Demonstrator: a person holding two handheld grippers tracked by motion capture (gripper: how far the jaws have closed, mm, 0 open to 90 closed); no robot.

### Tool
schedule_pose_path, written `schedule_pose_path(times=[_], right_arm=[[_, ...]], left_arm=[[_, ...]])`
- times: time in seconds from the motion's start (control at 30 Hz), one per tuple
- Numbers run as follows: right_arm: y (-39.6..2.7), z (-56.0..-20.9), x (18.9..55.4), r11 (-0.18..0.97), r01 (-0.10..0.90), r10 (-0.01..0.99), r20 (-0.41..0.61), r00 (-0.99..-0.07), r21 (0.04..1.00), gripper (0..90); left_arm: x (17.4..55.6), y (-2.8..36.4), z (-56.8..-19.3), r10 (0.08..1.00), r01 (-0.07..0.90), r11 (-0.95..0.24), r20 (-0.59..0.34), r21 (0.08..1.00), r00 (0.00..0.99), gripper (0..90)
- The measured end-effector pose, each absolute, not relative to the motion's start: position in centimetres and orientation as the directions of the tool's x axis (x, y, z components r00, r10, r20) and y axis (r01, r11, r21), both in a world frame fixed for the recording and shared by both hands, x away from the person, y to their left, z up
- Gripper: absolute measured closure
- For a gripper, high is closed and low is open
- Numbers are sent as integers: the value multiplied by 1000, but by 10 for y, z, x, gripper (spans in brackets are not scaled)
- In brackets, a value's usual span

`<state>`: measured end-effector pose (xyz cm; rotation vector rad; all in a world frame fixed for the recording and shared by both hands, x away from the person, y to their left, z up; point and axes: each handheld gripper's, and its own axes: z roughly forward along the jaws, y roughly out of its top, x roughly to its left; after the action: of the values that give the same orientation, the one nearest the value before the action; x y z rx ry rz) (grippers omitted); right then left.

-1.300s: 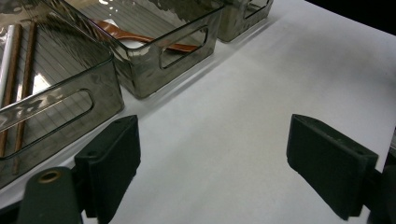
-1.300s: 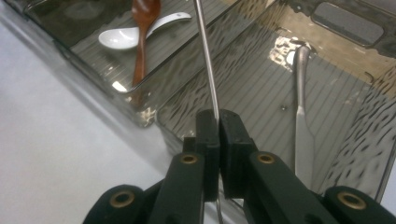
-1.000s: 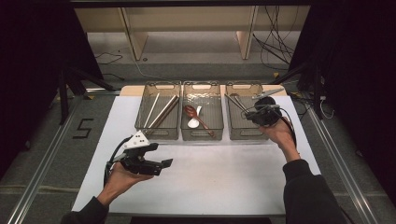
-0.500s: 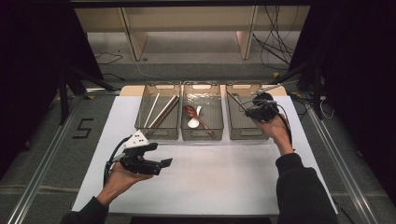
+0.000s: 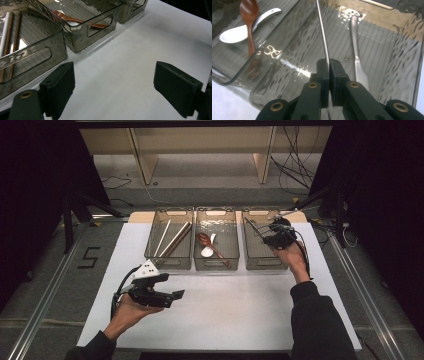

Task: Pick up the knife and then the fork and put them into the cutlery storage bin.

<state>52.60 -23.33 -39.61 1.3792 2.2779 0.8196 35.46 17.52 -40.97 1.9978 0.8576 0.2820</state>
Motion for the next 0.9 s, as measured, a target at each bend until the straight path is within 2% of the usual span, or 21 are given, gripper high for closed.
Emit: schedule_pose_path(times=[0.23,0.33,0.7,0.9], right_arm=[[-235,-401,530,323,710,906,10,-422,626,860],[-236,-403,532,300,710,906,42,-421,638,752],[-235,-391,519,315,683,877,74,-476,659,536],[-231,-376,502,307,643,846,109,-523,702,460]], left_arm=[[355,176,-410,671,461,-336,-135,821,729,170],[355,176,-409,670,460,-336,-135,822,730,170],[355,176,-409,668,460,-332,-140,824,731,166],[355,178,-408,670,462,-312,-152,830,727,165]])
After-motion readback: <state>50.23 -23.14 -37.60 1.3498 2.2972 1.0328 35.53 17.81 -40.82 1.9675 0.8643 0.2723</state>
